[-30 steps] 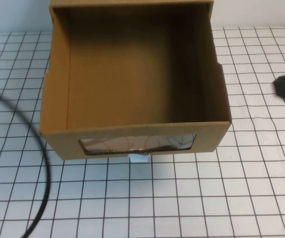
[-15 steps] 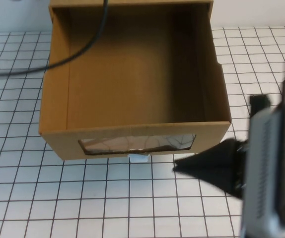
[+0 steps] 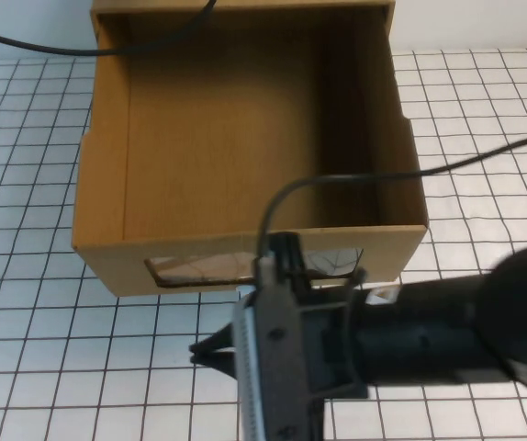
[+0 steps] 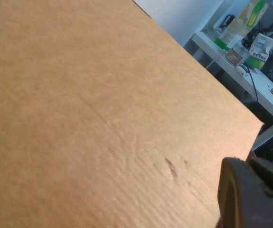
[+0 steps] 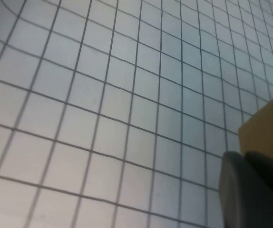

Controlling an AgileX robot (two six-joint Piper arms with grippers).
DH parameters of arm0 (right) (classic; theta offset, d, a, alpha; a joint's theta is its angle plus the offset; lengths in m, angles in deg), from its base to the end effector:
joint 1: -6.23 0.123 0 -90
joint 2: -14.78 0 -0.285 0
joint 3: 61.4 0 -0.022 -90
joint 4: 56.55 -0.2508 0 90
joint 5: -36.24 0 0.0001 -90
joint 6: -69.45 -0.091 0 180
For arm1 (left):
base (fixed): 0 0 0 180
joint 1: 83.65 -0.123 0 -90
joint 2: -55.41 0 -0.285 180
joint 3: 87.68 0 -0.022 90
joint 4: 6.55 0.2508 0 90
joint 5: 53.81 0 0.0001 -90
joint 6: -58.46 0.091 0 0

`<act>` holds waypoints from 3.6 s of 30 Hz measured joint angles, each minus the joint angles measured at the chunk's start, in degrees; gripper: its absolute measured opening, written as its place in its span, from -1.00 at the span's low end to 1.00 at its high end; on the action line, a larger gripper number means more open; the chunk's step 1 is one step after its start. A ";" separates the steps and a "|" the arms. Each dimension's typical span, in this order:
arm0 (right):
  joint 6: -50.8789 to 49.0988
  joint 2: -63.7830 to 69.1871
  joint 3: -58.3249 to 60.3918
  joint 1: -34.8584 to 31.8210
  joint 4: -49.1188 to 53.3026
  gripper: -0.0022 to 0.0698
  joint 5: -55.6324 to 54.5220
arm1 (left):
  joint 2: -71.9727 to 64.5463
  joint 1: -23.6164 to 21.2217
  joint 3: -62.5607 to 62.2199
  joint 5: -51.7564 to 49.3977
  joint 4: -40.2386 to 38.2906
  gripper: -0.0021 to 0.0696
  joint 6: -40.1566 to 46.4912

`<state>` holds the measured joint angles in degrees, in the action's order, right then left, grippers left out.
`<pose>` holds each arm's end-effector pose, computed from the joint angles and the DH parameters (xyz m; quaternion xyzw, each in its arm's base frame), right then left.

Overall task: Close the shoe box
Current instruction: Press the shoe box with left arm, then close the shoe box with your right arm

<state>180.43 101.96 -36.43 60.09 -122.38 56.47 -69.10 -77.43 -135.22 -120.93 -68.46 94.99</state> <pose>0.1541 0.2599 0.2893 -0.7098 0.4885 0.1698 0.4783 0.4335 -0.1217 0.4053 0.2562 0.7758 -0.4255 0.3891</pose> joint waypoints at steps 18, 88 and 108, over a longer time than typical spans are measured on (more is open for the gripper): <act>30.17 22.85 -20.08 -5.99 -11.54 -0.98 -1.05 | -1.30 0.00 -0.53 0.01 0.42 -0.95 -1.11; 24.96 40.43 -47.87 -17.03 -14.29 -0.98 -3.72 | -4.49 -0.17 -1.78 1.39 -1.53 -0.95 -0.17; 26.52 37.70 -41.64 -14.18 -11.74 -0.98 -12.44 | -4.36 -0.36 -1.67 0.42 -1.42 -0.95 -0.64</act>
<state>206.95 139.66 -78.07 45.91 -134.13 44.03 -73.46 -77.79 -136.89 -120.51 -69.87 94.35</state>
